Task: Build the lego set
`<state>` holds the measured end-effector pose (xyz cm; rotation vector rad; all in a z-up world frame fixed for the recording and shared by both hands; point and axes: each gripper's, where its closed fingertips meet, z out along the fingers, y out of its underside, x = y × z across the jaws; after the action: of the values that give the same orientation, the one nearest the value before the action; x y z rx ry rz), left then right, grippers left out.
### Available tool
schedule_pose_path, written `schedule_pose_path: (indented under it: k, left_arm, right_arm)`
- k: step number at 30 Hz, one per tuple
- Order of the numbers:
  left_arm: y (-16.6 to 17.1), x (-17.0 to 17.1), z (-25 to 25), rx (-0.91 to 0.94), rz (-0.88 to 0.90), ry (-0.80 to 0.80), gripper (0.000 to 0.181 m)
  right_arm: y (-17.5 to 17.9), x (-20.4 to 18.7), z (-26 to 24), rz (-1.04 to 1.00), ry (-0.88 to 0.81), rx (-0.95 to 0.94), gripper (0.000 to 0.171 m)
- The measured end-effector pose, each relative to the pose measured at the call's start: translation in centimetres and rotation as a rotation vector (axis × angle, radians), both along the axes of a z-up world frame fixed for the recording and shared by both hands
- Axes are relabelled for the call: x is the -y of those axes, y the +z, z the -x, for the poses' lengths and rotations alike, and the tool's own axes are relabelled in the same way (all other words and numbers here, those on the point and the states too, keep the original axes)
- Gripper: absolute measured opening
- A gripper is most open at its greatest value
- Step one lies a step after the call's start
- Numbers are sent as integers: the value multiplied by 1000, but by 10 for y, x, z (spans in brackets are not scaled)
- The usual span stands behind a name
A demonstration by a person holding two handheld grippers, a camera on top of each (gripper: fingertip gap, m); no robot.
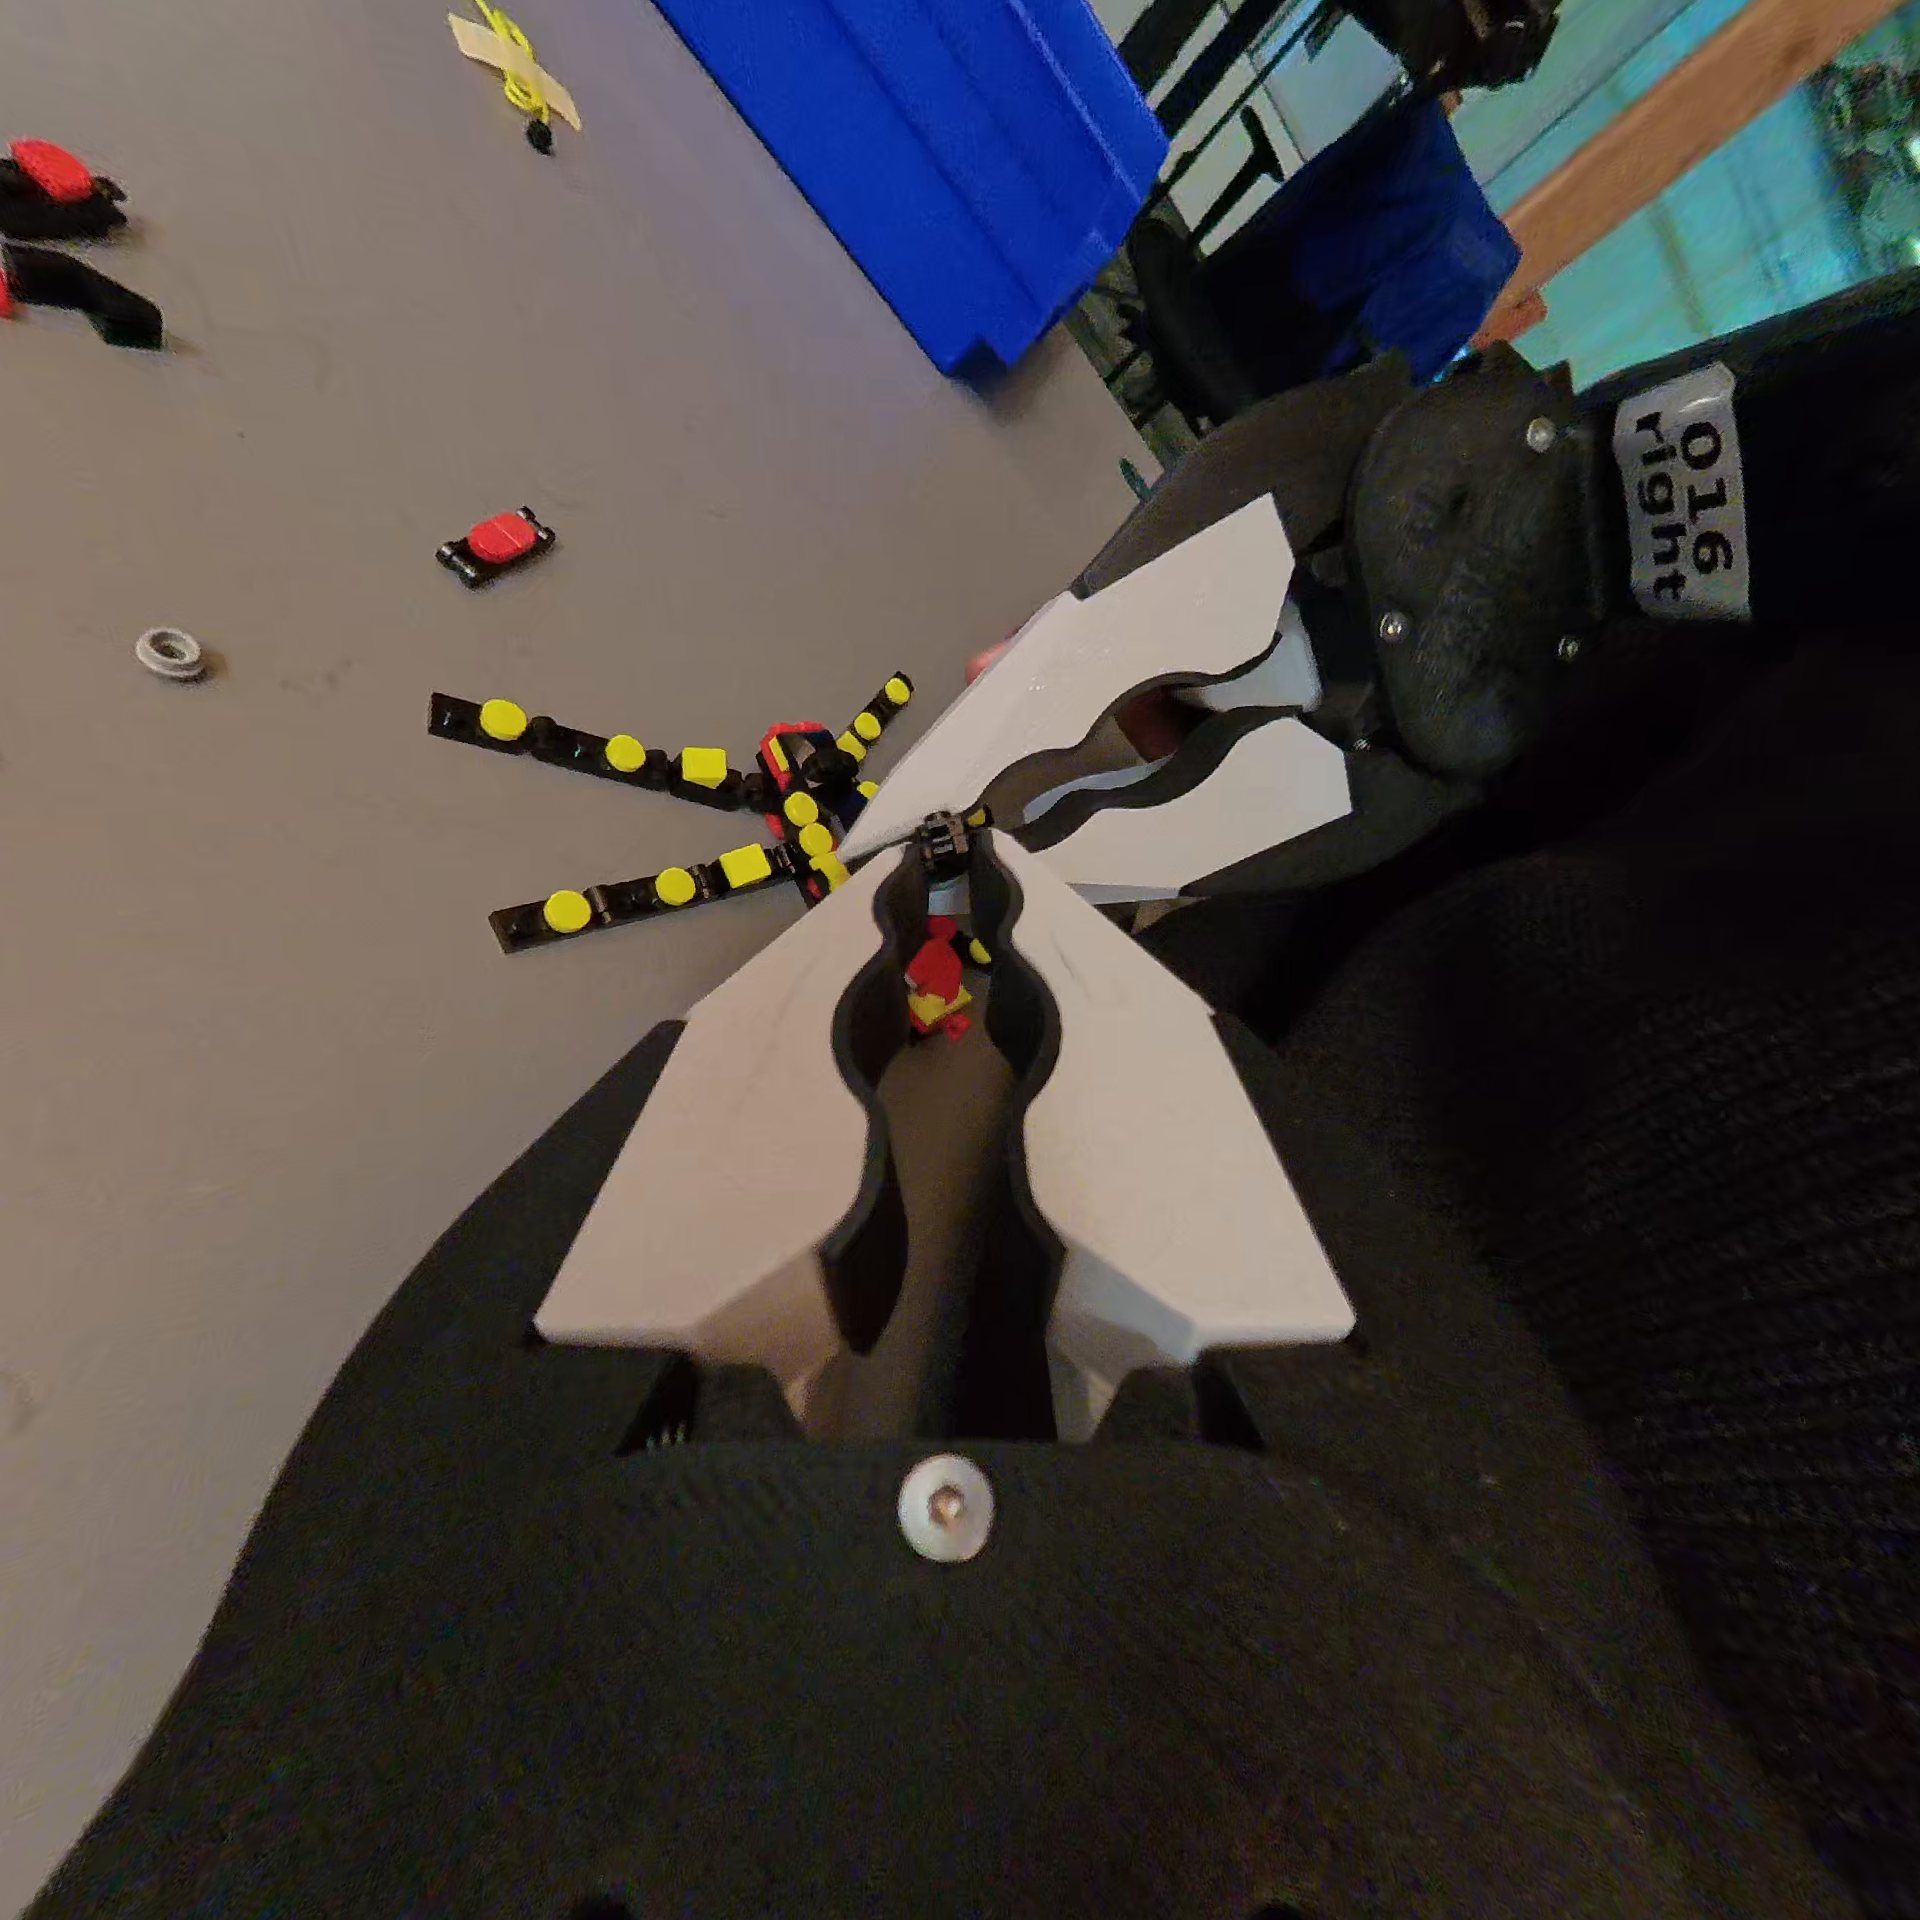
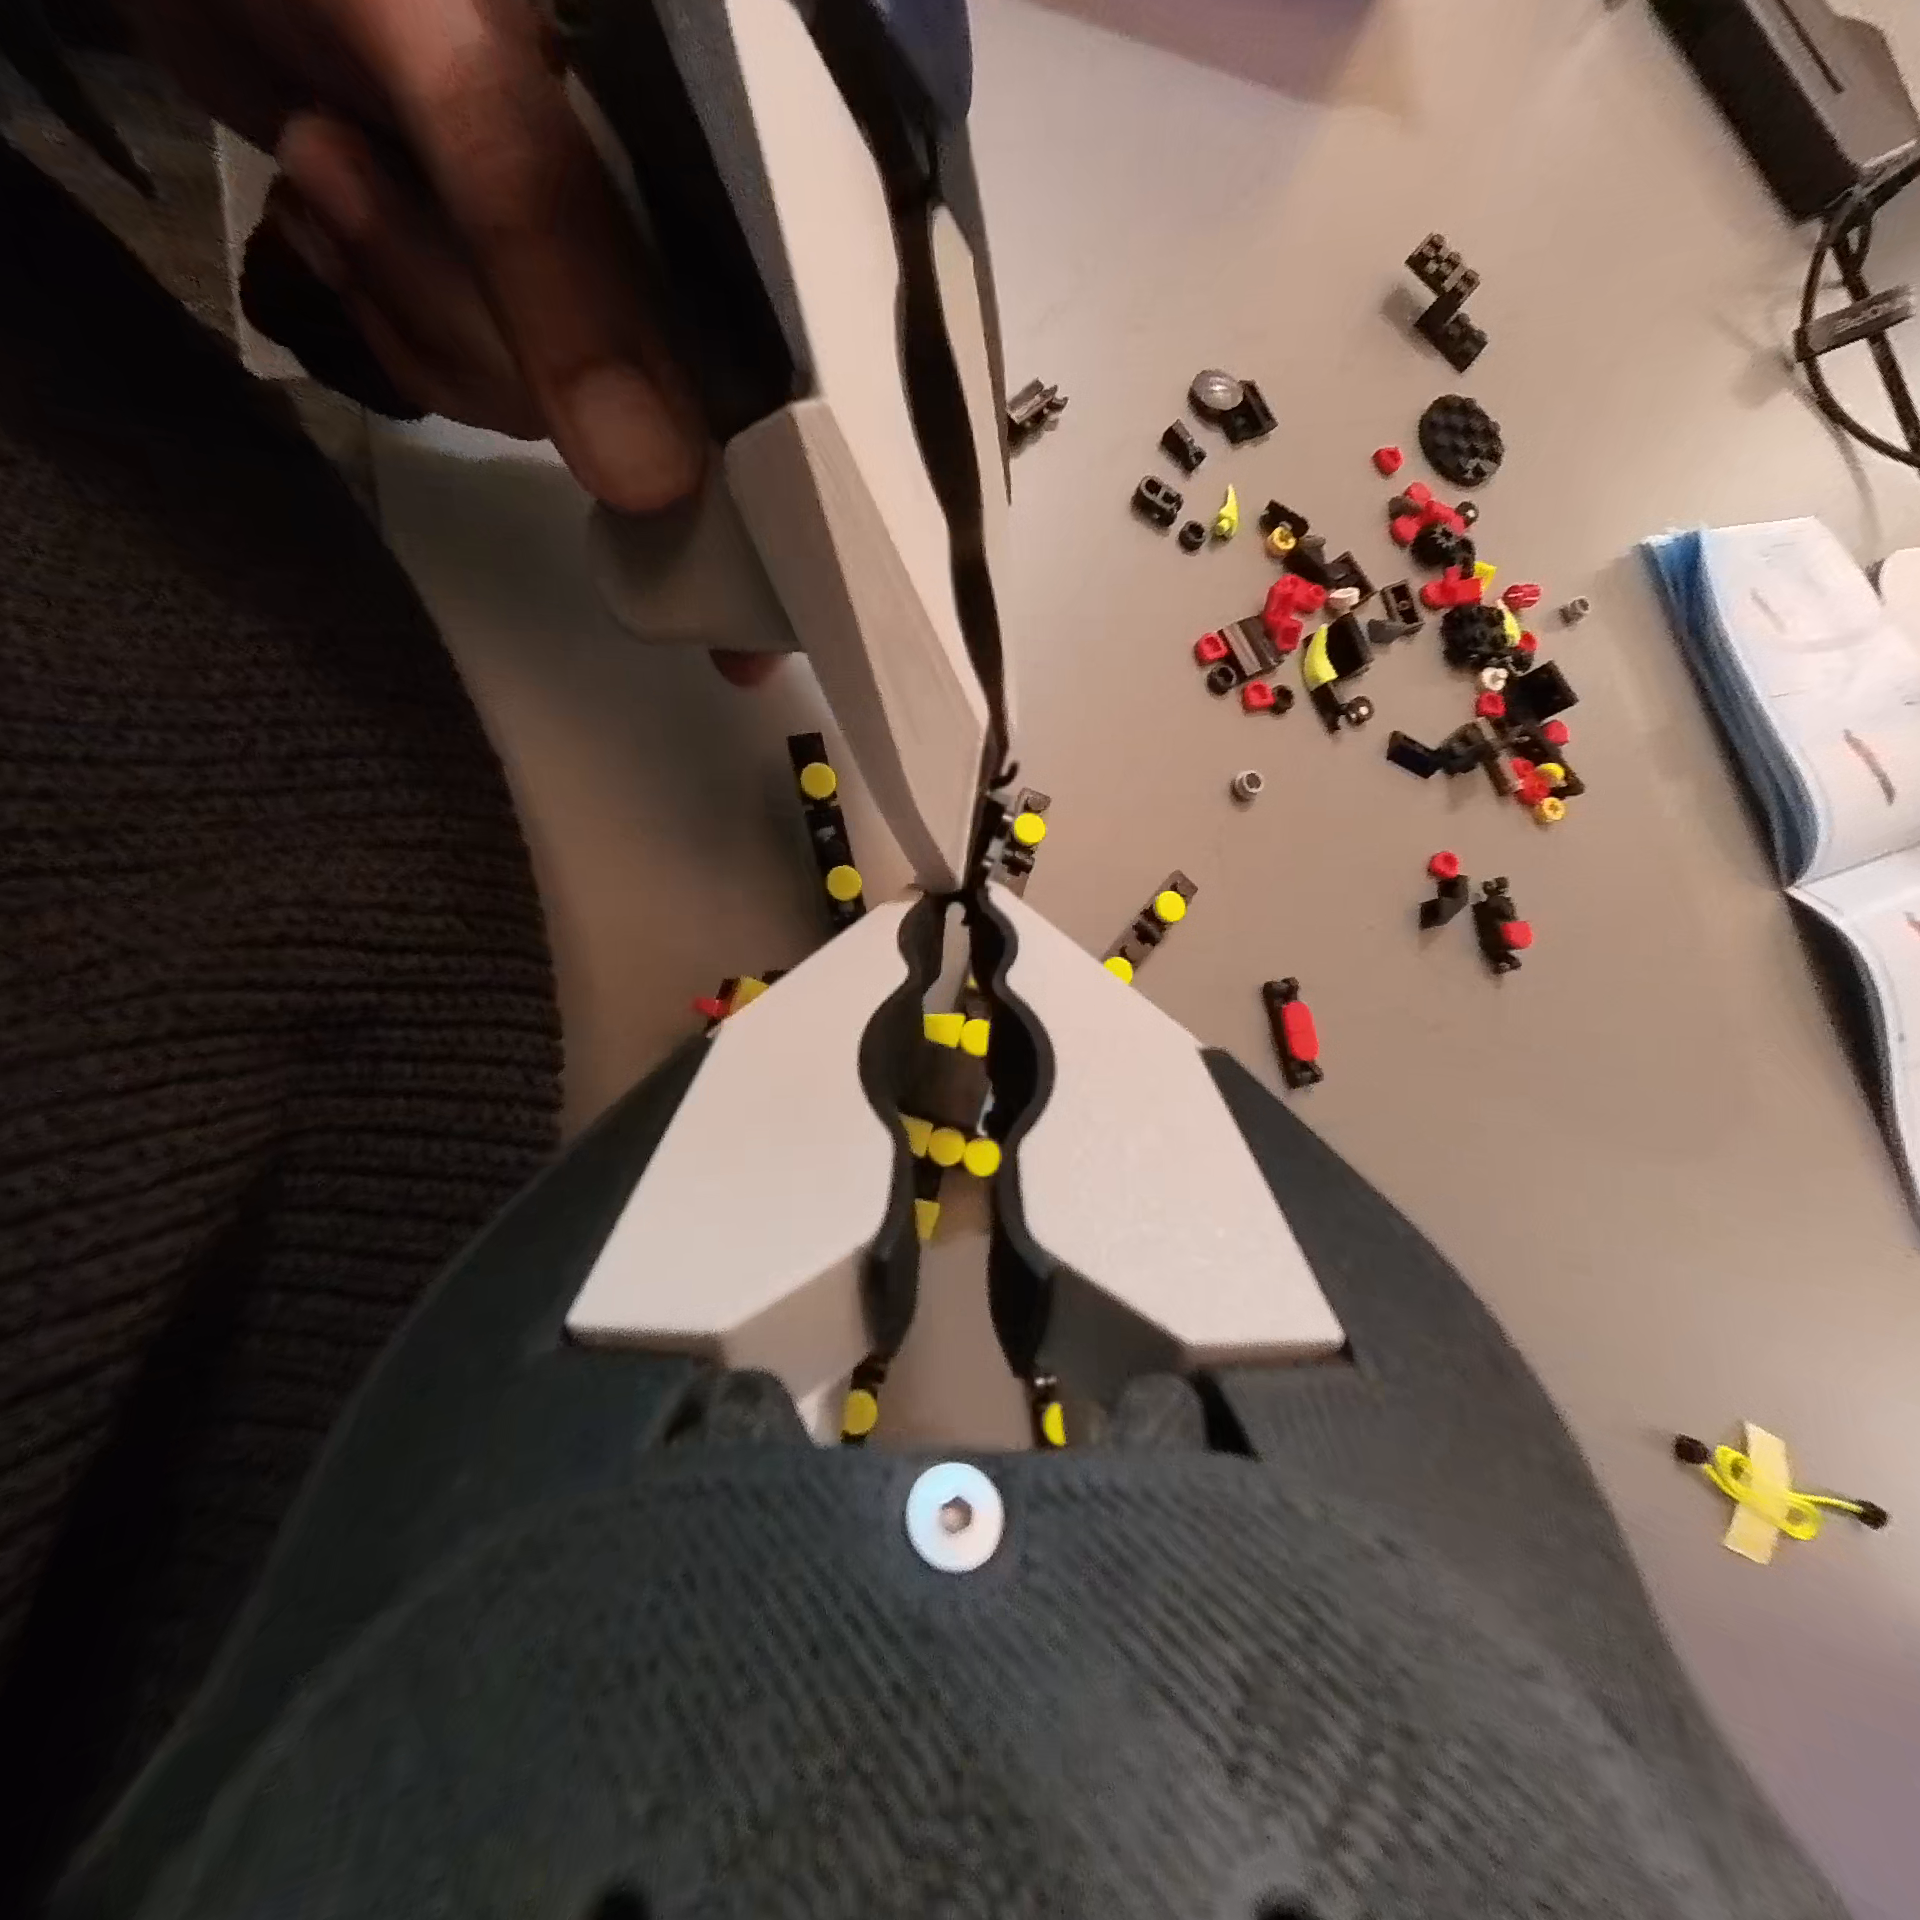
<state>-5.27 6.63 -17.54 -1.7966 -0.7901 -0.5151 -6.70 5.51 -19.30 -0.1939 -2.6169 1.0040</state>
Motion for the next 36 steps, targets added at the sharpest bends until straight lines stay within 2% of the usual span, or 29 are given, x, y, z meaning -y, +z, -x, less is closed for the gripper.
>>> schedule_pose_path:
  k: [5, 12, 16, 25, 28, 30, 36]
  left_arm:
    - [5, 0, 0, -24, -9, -3, 13]
    - [19, 0, 7, 168, -187, 48, 11]
    - [23, 3, 10, 206, -235, 58, 10]
    - [18, 0, 13, 143, -188, 97, 31]
    - [18, 0, 9, 102, -172, 74, 26]
    - [16, 0, 9, 78, -150, 76, 12]
    - [14, 0, 9, 48, -122, 77, 14]
  right_arm:
    - [5, 0, 1, 17, -3, -8, 3]
    - [15, -1, 7, 83, -18, -9, 3]
    - [15, -6, 12, 83, -43, -19, 3]
    - [14, -1, 8, 86, -25, -9, 3]
    - [14, 1, 8, 69, -18, -30, 3]
    - [14, 1, 7, 66, -14, -40, 3]
    - [13, 2, 5, 50, 3, -52, 3]
